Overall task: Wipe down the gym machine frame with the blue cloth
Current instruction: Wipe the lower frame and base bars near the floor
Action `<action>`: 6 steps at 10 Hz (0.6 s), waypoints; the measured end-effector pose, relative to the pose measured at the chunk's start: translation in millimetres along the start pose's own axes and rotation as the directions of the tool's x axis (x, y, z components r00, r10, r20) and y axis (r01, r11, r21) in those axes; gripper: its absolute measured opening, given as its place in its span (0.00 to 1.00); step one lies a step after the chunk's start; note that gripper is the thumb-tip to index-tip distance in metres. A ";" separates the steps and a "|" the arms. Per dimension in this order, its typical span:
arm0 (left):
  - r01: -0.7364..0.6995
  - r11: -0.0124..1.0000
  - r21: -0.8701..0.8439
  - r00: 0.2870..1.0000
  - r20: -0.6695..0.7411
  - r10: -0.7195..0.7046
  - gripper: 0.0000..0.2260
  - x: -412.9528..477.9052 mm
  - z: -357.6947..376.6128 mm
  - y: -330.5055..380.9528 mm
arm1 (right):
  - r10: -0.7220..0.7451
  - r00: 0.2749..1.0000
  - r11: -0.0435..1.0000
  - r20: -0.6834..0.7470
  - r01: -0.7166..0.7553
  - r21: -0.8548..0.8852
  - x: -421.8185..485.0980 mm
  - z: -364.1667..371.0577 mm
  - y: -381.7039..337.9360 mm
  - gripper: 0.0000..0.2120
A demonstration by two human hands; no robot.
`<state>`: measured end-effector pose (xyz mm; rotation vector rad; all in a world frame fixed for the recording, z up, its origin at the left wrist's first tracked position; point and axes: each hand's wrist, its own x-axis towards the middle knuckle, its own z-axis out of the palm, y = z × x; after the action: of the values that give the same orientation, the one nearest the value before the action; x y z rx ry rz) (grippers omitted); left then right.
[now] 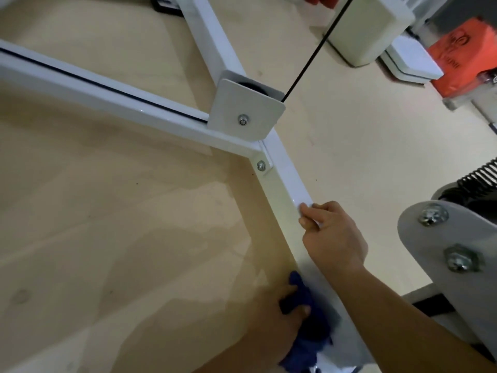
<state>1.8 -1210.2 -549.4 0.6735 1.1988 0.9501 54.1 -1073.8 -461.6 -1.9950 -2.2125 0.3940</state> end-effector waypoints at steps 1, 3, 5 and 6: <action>-0.245 0.969 -0.013 0.969 0.042 0.245 0.13 -6.2 -28.3 1.4 | 0.015 1.000 1.000 -0.027 -0.015 0.006 -1.5 1.2 -5.1 0.13; -0.071 0.988 0.136 0.865 -0.485 0.129 0.19 -5.5 -98.7 40.0 | 0.041 0.999 0.996 -0.007 -0.041 -0.079 -0.8 1.5 -30.0 0.19; -0.165 0.981 0.097 0.746 -0.639 0.189 0.09 5.1 -163.7 88.4 | -0.211 0.973 0.965 0.097 0.223 -0.139 33.9 11.0 -77.8 0.25; -0.202 0.976 0.087 0.682 -0.703 0.204 0.08 32.4 -187.1 116.8 | -0.205 0.973 0.934 0.108 0.227 -0.275 44.0 15.4 -90.4 0.24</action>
<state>-205.3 -1136.1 -512.9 0.4427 1.8331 1.4789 -41.4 -1039.8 -453.9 -1.8567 -2.6354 0.1315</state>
